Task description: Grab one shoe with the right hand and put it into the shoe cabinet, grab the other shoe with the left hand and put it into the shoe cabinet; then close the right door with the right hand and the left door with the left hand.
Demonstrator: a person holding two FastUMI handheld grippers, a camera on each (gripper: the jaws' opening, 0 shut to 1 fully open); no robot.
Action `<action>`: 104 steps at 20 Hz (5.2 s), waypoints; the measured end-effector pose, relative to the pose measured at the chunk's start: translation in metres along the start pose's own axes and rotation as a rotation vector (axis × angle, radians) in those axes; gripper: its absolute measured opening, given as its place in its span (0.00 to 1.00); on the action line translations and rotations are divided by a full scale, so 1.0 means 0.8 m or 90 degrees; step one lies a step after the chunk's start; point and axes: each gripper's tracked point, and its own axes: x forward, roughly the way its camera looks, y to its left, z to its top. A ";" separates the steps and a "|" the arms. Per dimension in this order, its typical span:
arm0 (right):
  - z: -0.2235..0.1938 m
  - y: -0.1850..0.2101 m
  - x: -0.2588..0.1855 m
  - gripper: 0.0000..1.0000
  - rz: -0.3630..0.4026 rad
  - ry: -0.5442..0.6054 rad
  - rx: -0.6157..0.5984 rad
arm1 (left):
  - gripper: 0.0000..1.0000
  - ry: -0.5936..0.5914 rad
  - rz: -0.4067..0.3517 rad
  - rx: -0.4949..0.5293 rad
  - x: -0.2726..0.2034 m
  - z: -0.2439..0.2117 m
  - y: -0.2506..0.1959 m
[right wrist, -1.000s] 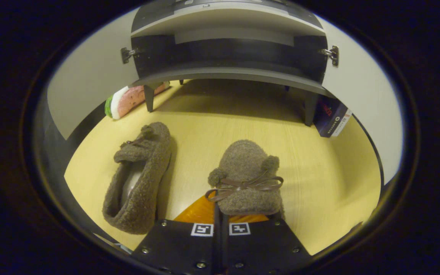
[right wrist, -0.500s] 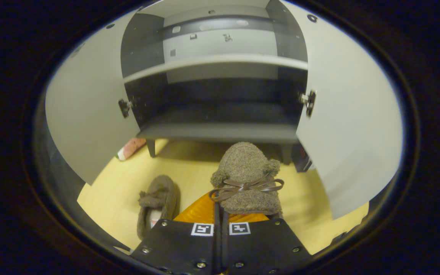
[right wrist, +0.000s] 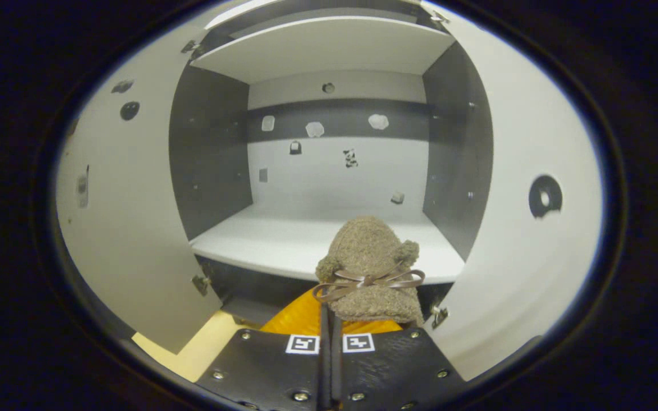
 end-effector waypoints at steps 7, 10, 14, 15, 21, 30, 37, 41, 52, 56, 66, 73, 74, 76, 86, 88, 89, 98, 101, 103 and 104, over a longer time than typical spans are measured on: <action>0.063 -0.020 0.119 0.01 -0.014 0.017 0.007 | 0.96 0.002 0.005 0.002 0.000 0.000 0.000; 0.069 -0.031 0.171 0.01 -0.024 0.034 0.007 | 0.96 0.004 0.011 0.003 0.002 0.000 0.001; 0.067 -0.044 0.225 0.01 -0.038 0.058 0.038 | 0.96 0.006 0.021 0.004 0.003 -0.001 0.002; 0.063 -0.049 0.231 0.00 -0.041 0.068 0.046 | 0.96 0.007 0.023 0.004 0.003 0.000 0.002; 0.043 -0.056 0.254 0.08 -0.046 0.109 0.094 | 0.97 0.009 0.032 0.010 0.004 -0.001 0.003; 0.057 -0.044 0.192 0.41 -0.040 0.093 0.021 | 0.97 0.002 0.028 0.014 0.005 0.001 -0.004; 0.125 -0.007 0.073 0.45 -0.005 -0.015 -0.021 | 0.98 0.042 -0.013 0.015 0.009 -0.046 -0.038; 0.164 0.004 -0.004 0.41 0.009 -0.074 -0.017 | 0.96 0.090 -0.031 0.010 0.014 -0.101 -0.053; 0.236 -0.012 -0.176 0.44 -0.015 -0.199 -0.018 | 0.98 0.355 -0.062 0.023 -0.007 -0.382 -0.055; 0.248 -0.027 -0.217 0.44 -0.036 -0.228 -0.032 | 0.99 0.456 -0.069 0.041 -0.043 -0.487 -0.040; 0.256 -0.064 -0.266 0.44 -0.079 -0.242 -0.025 | 0.99 0.610 -0.068 0.055 -0.086 -0.614 -0.010; 0.248 -0.077 -0.269 0.45 -0.103 -0.228 -0.043 | 1.00 0.602 -0.045 0.003 -0.072 -0.649 -0.010; 0.245 -0.079 -0.270 0.45 -0.106 -0.223 -0.046 | 1.00 0.596 -0.046 -0.001 -0.070 -0.654 -0.012; 0.242 -0.082 -0.270 0.44 -0.111 -0.215 -0.050 | 1.00 0.612 -0.046 0.002 -0.072 -0.668 -0.012; 0.231 -0.094 -0.273 0.44 -0.130 -0.198 -0.067 | 0.13 0.606 -0.024 0.008 -0.056 -0.682 -0.011; 0.231 -0.098 -0.274 0.44 -0.135 -0.199 -0.069 | 0.04 0.609 -0.037 0.015 -0.058 -0.674 -0.016; 0.230 -0.100 -0.275 0.45 -0.136 -0.198 -0.068 | 0.05 0.601 -0.044 0.014 -0.055 -0.667 -0.020; 0.223 -0.105 -0.287 0.45 -0.126 -0.208 -0.043 | 0.04 0.422 -0.106 0.034 0.029 -0.468 -0.060; 0.221 -0.103 -0.293 0.44 -0.115 -0.213 -0.027 | 0.04 0.354 -0.126 0.029 0.074 -0.386 -0.080; 0.219 -0.101 -0.296 0.44 -0.102 -0.215 -0.012 | 0.04 0.307 -0.139 0.015 0.107 -0.335 -0.098; 0.219 -0.100 -0.299 0.44 -0.097 -0.217 -0.007 | 0.04 0.284 -0.146 0.014 0.131 -0.315 -0.104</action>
